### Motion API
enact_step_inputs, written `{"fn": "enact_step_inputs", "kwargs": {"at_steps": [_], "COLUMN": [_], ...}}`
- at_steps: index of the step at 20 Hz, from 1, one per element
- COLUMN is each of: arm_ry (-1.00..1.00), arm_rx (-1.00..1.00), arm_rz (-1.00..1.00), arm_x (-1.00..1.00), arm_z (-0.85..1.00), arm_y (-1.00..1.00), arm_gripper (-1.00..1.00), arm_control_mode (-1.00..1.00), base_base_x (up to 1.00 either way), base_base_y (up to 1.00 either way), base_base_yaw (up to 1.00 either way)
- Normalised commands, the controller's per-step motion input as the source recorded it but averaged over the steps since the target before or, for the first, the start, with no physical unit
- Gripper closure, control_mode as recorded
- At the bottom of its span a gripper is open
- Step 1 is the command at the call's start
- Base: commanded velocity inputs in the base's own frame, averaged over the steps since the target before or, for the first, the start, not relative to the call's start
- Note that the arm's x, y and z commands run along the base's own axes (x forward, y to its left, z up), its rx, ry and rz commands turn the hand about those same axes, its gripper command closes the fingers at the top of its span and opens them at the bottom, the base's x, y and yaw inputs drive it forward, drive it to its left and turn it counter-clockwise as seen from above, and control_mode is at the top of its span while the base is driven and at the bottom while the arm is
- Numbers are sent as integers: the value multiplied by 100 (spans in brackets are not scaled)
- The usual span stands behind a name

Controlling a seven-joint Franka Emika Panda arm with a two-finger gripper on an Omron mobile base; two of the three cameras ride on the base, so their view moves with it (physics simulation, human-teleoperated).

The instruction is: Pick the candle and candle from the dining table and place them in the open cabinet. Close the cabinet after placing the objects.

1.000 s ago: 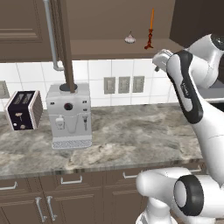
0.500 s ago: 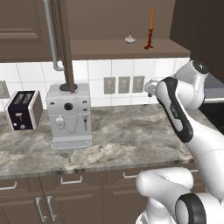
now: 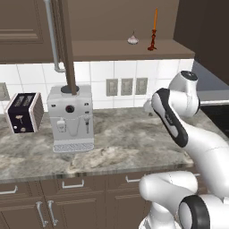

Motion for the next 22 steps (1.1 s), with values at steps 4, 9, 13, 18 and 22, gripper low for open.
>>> {"fn": "enact_step_inputs", "kwargs": {"at_steps": [4,9,13,18,22], "arm_ry": [15,9,11,0,0], "arm_rx": [-16,-5,0,-1,0], "arm_rz": [14,13,10,1,0], "arm_x": [-1,0,-1,-8,0], "arm_z": [-59,-75,-91,-15,0], "arm_y": [0,0,0,0,0], "arm_gripper": [-100,-100,-100,-100,-100], "arm_control_mode": [-100,-100,-100,100,100], "base_base_x": [0,0,0,-76,-100], "base_base_y": [0,0,0,1,8], "base_base_yaw": [0,0,0,4,2]}}
